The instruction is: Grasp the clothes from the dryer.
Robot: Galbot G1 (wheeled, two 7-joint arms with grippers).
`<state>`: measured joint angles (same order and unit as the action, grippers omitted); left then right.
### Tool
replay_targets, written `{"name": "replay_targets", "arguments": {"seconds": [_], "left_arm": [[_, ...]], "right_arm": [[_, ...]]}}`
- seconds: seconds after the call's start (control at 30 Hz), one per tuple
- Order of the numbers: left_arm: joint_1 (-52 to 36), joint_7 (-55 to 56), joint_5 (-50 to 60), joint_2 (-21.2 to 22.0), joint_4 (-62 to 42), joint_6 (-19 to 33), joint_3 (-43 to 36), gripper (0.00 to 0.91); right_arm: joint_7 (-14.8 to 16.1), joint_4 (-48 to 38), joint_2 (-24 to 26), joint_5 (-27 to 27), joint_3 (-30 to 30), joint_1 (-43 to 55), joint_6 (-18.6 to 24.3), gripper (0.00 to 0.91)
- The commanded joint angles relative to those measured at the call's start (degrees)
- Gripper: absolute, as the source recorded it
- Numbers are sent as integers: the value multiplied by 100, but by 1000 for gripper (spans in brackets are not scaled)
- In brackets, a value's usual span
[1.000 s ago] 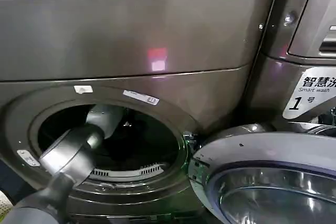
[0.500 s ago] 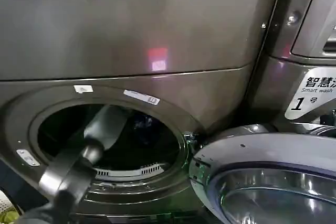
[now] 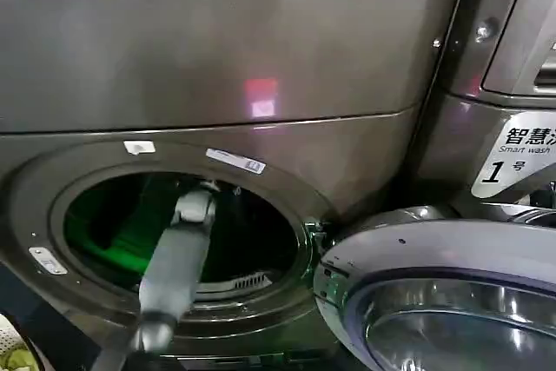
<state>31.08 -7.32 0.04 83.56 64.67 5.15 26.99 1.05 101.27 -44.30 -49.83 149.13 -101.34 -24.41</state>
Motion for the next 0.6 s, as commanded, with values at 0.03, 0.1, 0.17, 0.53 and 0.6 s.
{"name": "replay_targets", "arguments": {"seconds": [0.03,0.1,0.17,0.53,0.6], "left_arm": [[1031,1460,228,339,1299,176,354,0],[1054,1487,308,360,1299,157,355,0],[1046,1496,303,355,1318,158,343,0],[945,1550,320,331,1300,123,276,0],[941,1548,338,343,1292,121,280,0]], "right_arm": [[34,-14,15,241,-31,37,71,907],[21,-60,14,282,-10,-1,82,907],[23,-87,14,280,27,-33,139,907],[41,-106,12,255,20,-46,158,907],[49,-103,14,278,7,-25,118,907]]}}
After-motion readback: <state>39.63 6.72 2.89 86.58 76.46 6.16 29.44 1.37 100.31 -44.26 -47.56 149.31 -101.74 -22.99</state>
